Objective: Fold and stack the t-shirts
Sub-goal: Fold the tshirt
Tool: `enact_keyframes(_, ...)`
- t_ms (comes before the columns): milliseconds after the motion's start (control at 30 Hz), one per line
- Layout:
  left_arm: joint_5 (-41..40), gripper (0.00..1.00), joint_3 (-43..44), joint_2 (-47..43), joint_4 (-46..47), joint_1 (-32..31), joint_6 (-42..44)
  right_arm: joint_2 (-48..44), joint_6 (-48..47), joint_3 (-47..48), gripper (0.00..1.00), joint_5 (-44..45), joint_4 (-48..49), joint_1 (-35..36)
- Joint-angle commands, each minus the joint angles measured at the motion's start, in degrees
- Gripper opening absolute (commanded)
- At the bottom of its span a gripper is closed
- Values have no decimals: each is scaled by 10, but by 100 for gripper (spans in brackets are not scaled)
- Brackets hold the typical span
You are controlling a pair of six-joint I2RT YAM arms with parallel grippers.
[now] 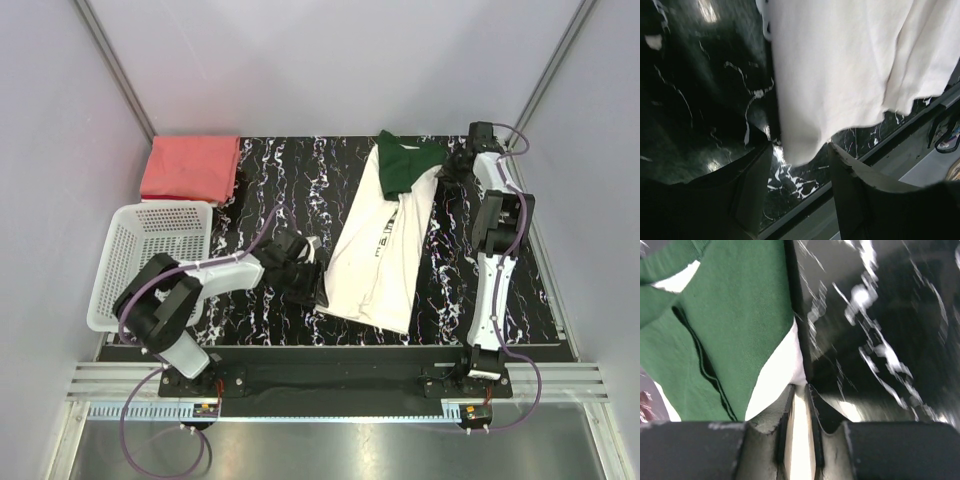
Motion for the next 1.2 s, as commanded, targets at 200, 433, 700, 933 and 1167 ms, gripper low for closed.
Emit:
enact_keyframes(200,-84,61,81,-46,-98,-8,25,30,-10,171,31,-34,-152,2)
enact_keyframes(433,-28,60,112,62,-77,24,71,-250,-1,-104,34,-37,-125,3)
enact_keyframes(700,27,51,61,79,22,4,39,-475,8,-336,34,-75,-36,12)
enact_keyframes(933,-26,1,-15,28,57,-50,-4,-555,7,-439,32,-64,-14,55)
enact_keyframes(1167,-56,0,-157,-81,181,-127,-142,-494,28,-463,22,-11,73,166)
